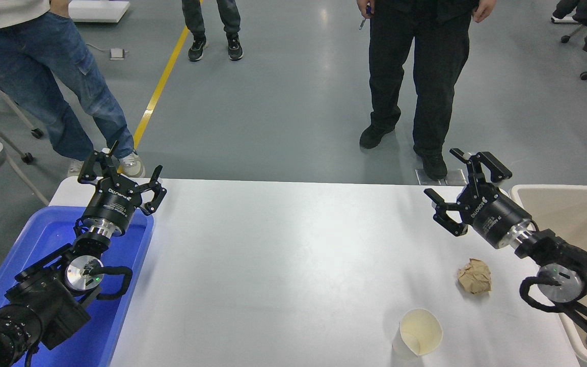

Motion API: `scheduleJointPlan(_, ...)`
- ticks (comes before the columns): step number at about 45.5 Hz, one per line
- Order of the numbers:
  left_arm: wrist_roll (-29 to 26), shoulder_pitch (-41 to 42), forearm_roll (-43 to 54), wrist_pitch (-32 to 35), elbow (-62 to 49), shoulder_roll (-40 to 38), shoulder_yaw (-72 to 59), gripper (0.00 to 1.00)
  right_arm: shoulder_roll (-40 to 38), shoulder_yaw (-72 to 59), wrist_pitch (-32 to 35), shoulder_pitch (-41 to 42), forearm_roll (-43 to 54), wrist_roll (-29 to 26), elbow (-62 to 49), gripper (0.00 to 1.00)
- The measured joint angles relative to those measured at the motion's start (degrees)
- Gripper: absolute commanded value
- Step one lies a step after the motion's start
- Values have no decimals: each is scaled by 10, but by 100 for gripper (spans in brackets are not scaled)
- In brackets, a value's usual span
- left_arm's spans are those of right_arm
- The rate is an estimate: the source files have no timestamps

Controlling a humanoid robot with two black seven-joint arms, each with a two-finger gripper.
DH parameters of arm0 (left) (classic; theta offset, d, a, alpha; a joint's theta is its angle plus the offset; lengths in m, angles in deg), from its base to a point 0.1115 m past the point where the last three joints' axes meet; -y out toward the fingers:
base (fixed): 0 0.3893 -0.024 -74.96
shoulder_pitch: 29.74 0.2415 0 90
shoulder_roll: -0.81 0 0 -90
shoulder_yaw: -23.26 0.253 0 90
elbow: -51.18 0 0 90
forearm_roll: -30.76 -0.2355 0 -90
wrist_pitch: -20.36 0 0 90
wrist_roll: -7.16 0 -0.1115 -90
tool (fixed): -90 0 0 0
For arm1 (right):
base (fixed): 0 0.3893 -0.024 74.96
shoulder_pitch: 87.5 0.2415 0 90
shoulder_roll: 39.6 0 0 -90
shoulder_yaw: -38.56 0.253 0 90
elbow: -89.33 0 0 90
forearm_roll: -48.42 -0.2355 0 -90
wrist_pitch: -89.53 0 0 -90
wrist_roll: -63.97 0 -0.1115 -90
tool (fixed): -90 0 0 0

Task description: Dispose of the paper cup in the dustbin

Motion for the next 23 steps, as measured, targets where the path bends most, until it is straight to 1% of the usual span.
scheduleJointPlan(6, 0, 0, 0, 0, 0, 0, 0, 100, -47, -1, -2, -31, 63, 8, 37, 100)
scheduleJointPlan(15, 0, 0, 0, 0, 0, 0, 0, 100, -95, 1, -11, -66, 163, 26, 65, 100)
scheduleJointPlan(23, 0, 0, 0, 0, 0, 0, 0, 100, -135, -3, -44, -98, 276, 44, 96, 100)
